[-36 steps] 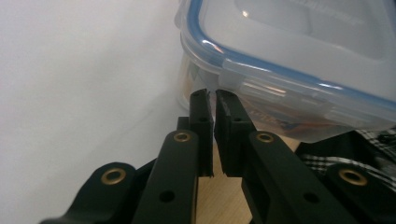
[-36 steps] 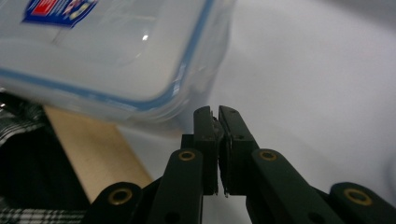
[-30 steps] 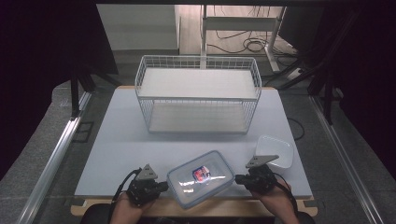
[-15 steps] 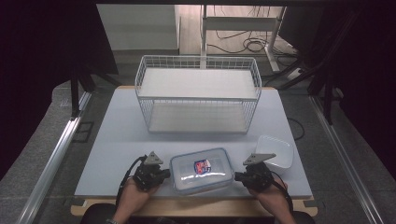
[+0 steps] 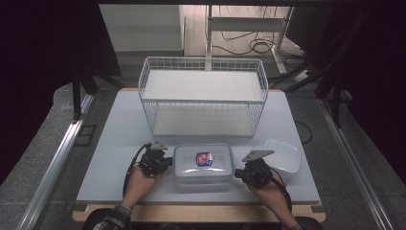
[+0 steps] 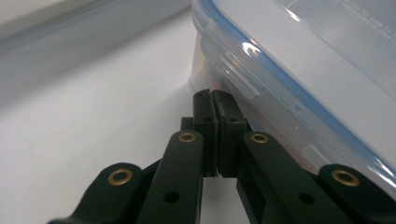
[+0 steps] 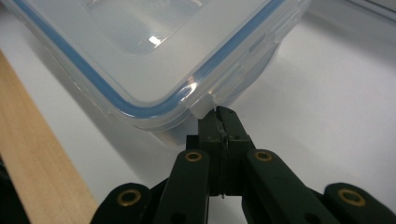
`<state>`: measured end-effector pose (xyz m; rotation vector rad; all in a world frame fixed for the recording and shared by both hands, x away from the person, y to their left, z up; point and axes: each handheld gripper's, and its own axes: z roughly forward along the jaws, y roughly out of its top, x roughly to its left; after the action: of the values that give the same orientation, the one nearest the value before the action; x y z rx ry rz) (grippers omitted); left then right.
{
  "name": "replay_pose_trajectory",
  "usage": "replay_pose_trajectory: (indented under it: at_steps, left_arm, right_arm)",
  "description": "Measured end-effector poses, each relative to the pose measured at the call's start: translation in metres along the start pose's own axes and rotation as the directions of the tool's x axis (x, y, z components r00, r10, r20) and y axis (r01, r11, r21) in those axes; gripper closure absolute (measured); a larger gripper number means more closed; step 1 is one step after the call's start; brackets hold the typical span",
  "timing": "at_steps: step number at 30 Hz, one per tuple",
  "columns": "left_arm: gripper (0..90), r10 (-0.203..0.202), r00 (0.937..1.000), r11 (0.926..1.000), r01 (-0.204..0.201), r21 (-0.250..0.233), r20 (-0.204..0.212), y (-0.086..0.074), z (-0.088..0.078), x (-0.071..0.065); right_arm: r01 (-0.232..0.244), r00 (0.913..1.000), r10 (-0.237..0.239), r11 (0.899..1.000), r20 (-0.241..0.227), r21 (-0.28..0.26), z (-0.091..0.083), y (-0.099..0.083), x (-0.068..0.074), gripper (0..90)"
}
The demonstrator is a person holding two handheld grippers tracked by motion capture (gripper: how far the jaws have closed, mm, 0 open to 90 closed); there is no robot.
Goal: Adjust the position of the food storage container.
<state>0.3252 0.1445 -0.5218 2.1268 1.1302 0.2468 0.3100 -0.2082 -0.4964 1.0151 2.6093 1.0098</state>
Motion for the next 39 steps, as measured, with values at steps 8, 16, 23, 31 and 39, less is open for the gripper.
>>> replay_pose_trajectory:
  at_steps: [8, 16, 23, 31, 39]
  left_arm:
    - [83.9, 0.022, 0.9992, 0.9997, -0.022, -0.009, -0.034, 0.002, 0.001, 0.003]
    - [68.0, -0.024, 0.9989, 0.9973, 0.022, -0.07, -0.039, -0.016, -0.024, 0.009]
    - [37.0, 0.012, 0.9999, 0.9983, -0.013, -0.056, -0.006, -0.04, -0.036, 0.006]
    - [8.5, 0.02, 0.9997, 0.9974, -0.021, -0.068, -0.017, -0.051, -0.044, 0.004]
    - [4.4, -0.011, 0.9999, 0.9964, 0.011, -0.084, -0.007, -0.058, -0.046, 0.009]
  right_arm:
    - [0.014, 0.9998, -0.014, 1.0, 0.015, -0.002, 0.003, 0.002, -0.003, 88.9]
    - [0.076, 0.9959, -0.075, 0.997, 0.051, -0.022, -0.008, -0.002, -0.002, 84.2]
    - [0.08, 0.9957, -0.075, 0.993, 0.053, -0.085, -0.026, -0.01, -0.01, 65.5]
    - [0.05, 0.9986, -0.046, 0.987, 0.027, -0.152, -0.031, -0.014, -0.013, 26.5]
    - [0.043, 0.9988, -0.039, 0.985, 0.031, -0.168, -0.028, -0.015, -0.012, 8.2]
